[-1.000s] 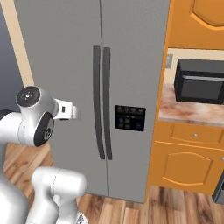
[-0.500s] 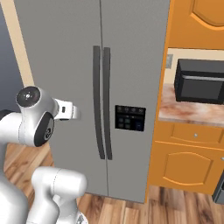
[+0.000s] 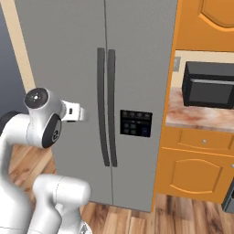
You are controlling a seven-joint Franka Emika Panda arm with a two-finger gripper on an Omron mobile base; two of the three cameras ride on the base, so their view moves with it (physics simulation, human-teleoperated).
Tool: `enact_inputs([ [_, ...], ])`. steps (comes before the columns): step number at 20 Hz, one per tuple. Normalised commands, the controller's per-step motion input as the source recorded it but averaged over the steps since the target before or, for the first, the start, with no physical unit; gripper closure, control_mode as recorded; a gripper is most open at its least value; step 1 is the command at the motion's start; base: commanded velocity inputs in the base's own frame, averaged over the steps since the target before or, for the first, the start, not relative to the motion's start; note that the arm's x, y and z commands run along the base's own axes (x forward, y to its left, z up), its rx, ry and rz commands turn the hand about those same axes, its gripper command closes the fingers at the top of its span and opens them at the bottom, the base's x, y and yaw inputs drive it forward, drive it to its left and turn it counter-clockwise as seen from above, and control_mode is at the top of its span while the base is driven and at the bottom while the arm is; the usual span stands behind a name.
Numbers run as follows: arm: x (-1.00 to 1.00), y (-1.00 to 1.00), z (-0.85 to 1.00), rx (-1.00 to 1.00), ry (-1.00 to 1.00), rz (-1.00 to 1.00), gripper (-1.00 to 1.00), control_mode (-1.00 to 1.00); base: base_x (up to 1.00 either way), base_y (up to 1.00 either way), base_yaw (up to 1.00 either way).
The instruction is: Retrieve the fish from the fridge and place it on the saucepan with marinade on the stove.
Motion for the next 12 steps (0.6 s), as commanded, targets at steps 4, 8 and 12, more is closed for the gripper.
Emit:
enact_inputs([
  [4, 0.43, -0.21, 0.00, 0.00, 0.00, 0.00, -1.00, -1.00, 0.00, 0.00, 0.00],
  [8, 0.50, -0.18, -0.04, 0.00, 0.00, 0.00, -1.00, -1.00, 0.00, 0.00, 0.00],
  [12, 0.50, 0.00, -0.04, 0.00, 0.00, 0.00, -1.00, -1.00, 0.00, 0.00, 0.00],
])
